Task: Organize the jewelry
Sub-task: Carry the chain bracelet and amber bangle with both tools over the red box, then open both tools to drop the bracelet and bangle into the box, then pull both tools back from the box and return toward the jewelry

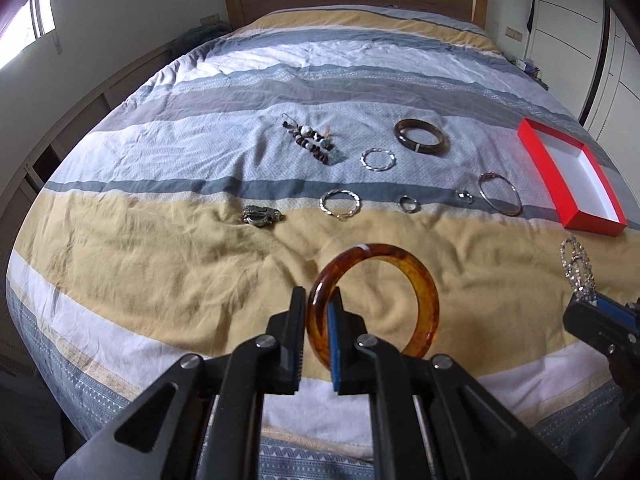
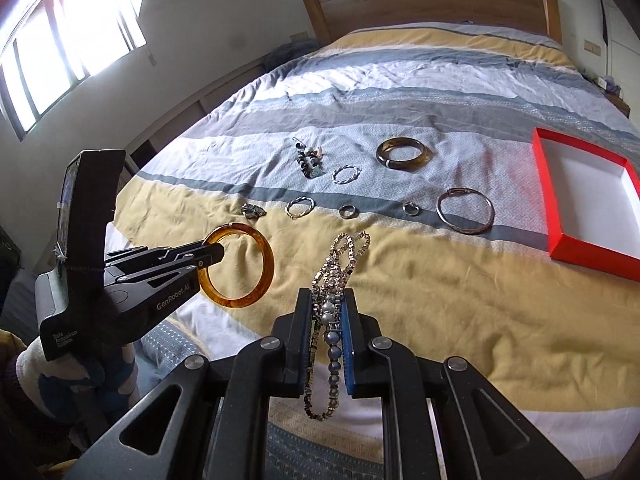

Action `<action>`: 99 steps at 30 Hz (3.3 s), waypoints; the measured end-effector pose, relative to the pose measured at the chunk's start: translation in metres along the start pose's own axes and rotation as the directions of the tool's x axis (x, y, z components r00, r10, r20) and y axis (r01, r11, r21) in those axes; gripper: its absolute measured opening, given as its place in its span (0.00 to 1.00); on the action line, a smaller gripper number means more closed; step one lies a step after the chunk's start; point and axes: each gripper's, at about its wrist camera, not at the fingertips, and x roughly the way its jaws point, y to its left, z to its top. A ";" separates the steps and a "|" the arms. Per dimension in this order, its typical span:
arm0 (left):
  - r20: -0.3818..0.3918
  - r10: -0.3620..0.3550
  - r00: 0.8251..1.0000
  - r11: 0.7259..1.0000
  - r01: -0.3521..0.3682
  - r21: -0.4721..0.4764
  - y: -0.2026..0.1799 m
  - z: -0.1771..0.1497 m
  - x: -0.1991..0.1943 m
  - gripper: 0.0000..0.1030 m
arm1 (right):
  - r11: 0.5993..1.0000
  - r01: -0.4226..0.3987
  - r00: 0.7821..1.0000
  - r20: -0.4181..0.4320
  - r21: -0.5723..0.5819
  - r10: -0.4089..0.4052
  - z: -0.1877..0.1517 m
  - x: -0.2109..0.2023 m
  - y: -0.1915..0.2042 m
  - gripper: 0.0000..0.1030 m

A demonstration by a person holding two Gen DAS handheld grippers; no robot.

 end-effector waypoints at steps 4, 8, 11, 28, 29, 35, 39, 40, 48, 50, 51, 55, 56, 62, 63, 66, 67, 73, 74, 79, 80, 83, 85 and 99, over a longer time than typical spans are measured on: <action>0.027 -0.029 0.999 0.999 0.028 0.039 -0.023 0.005 -0.021 0.09 | 0.999 0.032 0.999 0.038 0.032 -0.033 -0.005 -0.028 -0.018 0.13; 0.047 -0.076 0.996 0.993 0.072 0.090 -0.059 0.018 -0.034 0.09 | 0.994 0.082 0.994 0.071 0.075 -0.088 -0.007 -0.058 -0.051 0.13; 0.049 -0.120 0.992 0.986 0.113 0.120 -0.089 0.031 -0.036 0.09 | 0.986 0.131 0.987 0.083 0.106 -0.140 -0.006 -0.077 -0.084 0.13; 0.006 -0.279 0.960 0.931 0.268 0.249 -0.290 0.137 0.043 0.09 | 0.938 0.304 0.948 0.039 0.166 -0.315 0.069 -0.044 -0.281 0.13; 0.000 -0.277 0.961 0.929 0.268 0.254 -0.299 0.141 0.052 0.09 | 0.938 0.306 0.949 0.030 0.163 -0.315 0.072 -0.038 -0.289 0.13; -0.045 -0.230 0.972 0.931 0.233 0.281 -0.335 0.151 0.103 0.09 | 0.935 0.315 0.949 -0.040 0.166 -0.312 0.077 0.003 -0.330 0.13; -0.066 -0.205 0.977 0.934 0.215 0.285 -0.341 0.146 0.126 0.09 | 0.935 0.319 0.947 -0.085 0.158 -0.309 0.073 0.022 -0.342 0.13; -0.060 -0.204 0.977 0.932 0.213 0.293 -0.342 0.145 0.127 0.09 | 0.936 0.319 0.947 -0.089 0.152 -0.308 0.071 0.025 -0.343 0.13; -0.070 -0.187 0.980 0.923 0.199 0.328 -0.352 0.139 0.135 0.11 | 0.929 0.356 0.931 -0.121 0.103 -0.343 0.067 0.034 -0.341 0.17; -0.070 -0.181 0.981 0.920 0.194 0.341 -0.354 0.139 0.135 0.11 | 0.925 0.371 0.924 -0.131 0.080 -0.359 0.068 0.034 -0.336 0.25; -0.078 -0.188 0.979 0.921 0.203 0.333 -0.352 0.140 0.135 0.11 | 0.920 0.387 0.917 -0.129 0.068 -0.376 0.068 0.032 -0.334 0.42; -0.083 -0.214 0.973 0.928 0.229 0.295 -0.342 0.145 0.126 0.11 | 0.906 0.417 0.907 -0.105 0.073 -0.409 0.068 0.011 -0.329 0.51; -0.074 -0.213 0.974 0.930 0.226 0.290 -0.339 0.145 0.121 0.14 | 0.904 0.421 0.905 -0.098 0.076 -0.413 0.068 0.003 -0.327 0.51; -0.009 -0.266 0.964 0.937 0.261 0.233 -0.311 0.146 0.065 0.18 | 0.893 0.436 0.900 -0.057 0.106 -0.433 0.067 -0.052 -0.307 0.51; 0.004 -0.270 0.963 0.936 0.261 0.238 -0.306 0.145 0.053 0.18 | 0.891 0.439 0.899 -0.048 0.114 -0.436 0.067 -0.061 -0.302 0.51; 0.033 -0.283 0.959 0.932 0.267 0.245 -0.288 0.141 0.016 0.18 | 0.887 0.439 0.897 -0.017 0.141 -0.442 0.067 -0.091 -0.285 0.51; 0.044 -0.283 0.958 0.933 0.264 0.245 -0.280 0.139 0.004 0.18 | 0.886 0.440 0.896 -0.007 0.147 -0.444 0.067 -0.101 -0.278 0.51; 0.081 -0.272 0.959 0.937 0.244 0.252 -0.227 0.117 -0.066 0.21 | 0.882 0.433 0.890 0.067 0.188 -0.451 0.062 -0.159 -0.232 0.51; 0.094 -0.260 0.961 0.940 0.230 0.254 -0.216 0.112 -0.076 0.22 | 0.882 0.431 0.889 0.081 0.190 -0.451 0.062 -0.167 -0.223 0.51; 0.154 -0.208 0.966 0.962 0.173 0.213 -0.154 0.093 -0.125 0.28 | 0.888 0.411 0.883 0.153 0.204 -0.444 0.051 -0.206 -0.177 0.51; 0.170 -0.195 0.966 0.966 0.159 0.202 -0.141 0.089 -0.135 0.28 | 0.891 0.404 0.883 0.166 0.208 -0.439 0.047 -0.213 -0.168 0.51; 0.207 -0.163 0.965 0.978 0.130 0.165 -0.101 0.078 -0.162 0.28 | 0.898 0.381 0.883 0.202 0.220 -0.424 0.037 -0.231 -0.143 0.51; 0.227 -0.141 0.964 0.984 0.111 0.141 -0.076 0.069 -0.179 0.28 | 0.903 0.364 0.880 0.233 0.227 -0.413 0.030 -0.243 -0.126 0.51; 0.333 0.028 0.943 0.998 -0.010 -0.057 0.050 0.001 -0.247 0.29 | 0.944 0.291 0.871 0.366 0.155 -0.329 0.000 -0.280 -0.023 0.51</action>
